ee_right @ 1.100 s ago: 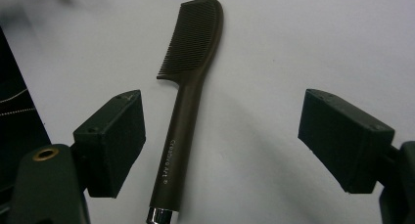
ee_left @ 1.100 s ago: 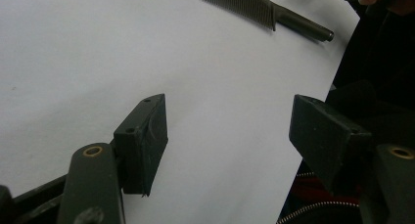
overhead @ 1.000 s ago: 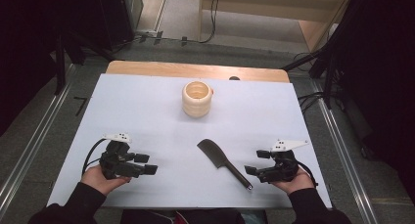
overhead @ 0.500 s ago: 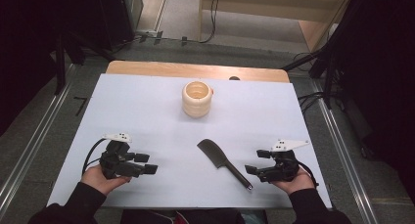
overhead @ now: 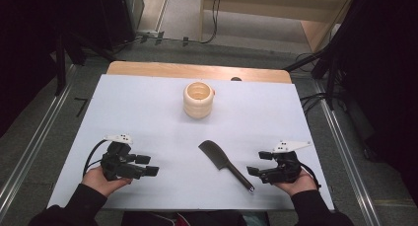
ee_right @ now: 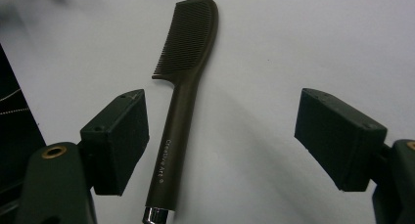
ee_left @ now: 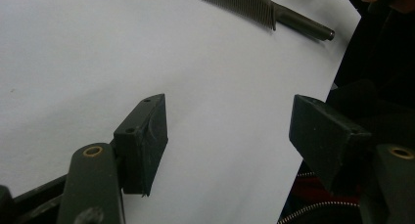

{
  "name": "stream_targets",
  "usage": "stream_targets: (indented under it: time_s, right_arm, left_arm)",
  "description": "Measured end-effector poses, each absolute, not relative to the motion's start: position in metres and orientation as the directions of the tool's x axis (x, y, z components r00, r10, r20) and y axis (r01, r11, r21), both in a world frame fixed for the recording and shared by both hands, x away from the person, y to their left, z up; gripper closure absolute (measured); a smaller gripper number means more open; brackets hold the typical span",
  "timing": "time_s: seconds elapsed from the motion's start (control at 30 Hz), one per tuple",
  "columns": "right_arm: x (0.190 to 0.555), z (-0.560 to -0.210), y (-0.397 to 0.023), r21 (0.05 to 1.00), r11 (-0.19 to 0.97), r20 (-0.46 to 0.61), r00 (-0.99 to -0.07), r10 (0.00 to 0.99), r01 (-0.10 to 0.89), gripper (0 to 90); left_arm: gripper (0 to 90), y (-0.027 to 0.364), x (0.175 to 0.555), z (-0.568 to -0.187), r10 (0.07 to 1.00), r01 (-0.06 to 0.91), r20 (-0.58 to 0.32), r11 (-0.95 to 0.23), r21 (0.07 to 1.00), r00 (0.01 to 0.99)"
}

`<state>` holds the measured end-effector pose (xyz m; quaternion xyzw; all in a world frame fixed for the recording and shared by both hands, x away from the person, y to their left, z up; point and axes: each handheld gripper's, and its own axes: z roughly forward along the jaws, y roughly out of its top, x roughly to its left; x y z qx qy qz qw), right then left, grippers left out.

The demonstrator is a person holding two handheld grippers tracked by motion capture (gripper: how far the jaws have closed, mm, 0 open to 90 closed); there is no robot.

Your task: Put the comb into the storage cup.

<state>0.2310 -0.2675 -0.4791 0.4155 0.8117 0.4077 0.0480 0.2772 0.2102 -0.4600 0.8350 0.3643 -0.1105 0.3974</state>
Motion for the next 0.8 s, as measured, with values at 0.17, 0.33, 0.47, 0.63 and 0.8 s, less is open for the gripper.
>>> stream_targets:
  time_s: [0.17,0.33,0.47,0.63,0.8]
  right_arm:
    - [0.2307,-0.4786,-0.2678,0.701,0.322,0.260,-0.648,0.716,0.637,18.8]
    - [0.2308,-0.4785,-0.2674,0.701,0.324,0.257,-0.649,0.716,0.636,19.0]
    - [0.2307,-0.4784,-0.2675,0.699,0.327,0.255,-0.649,0.717,0.636,19.2]
    - [0.2303,-0.4776,-0.2661,0.692,0.328,0.253,-0.642,0.723,0.643,20.1]
    - [0.2303,-0.4758,-0.2610,0.668,0.337,0.257,-0.631,0.732,0.663,21.7]
  left_arm:
    - [30.9,0.2099,0.2771,-0.4601,0.519,0.695,-0.472,-0.426,0.580,0.712]
    - [30.9,0.2097,0.2772,-0.4601,0.518,0.694,-0.472,-0.428,0.579,0.713]
    - [30.9,0.2093,0.2770,-0.4603,0.517,0.693,-0.472,-0.429,0.579,0.714]
    - [30.9,0.2093,0.2770,-0.4603,0.517,0.693,-0.471,-0.429,0.579,0.714]
    - [30.9,0.2097,0.2772,-0.4602,0.519,0.694,-0.471,-0.429,0.578,0.714]
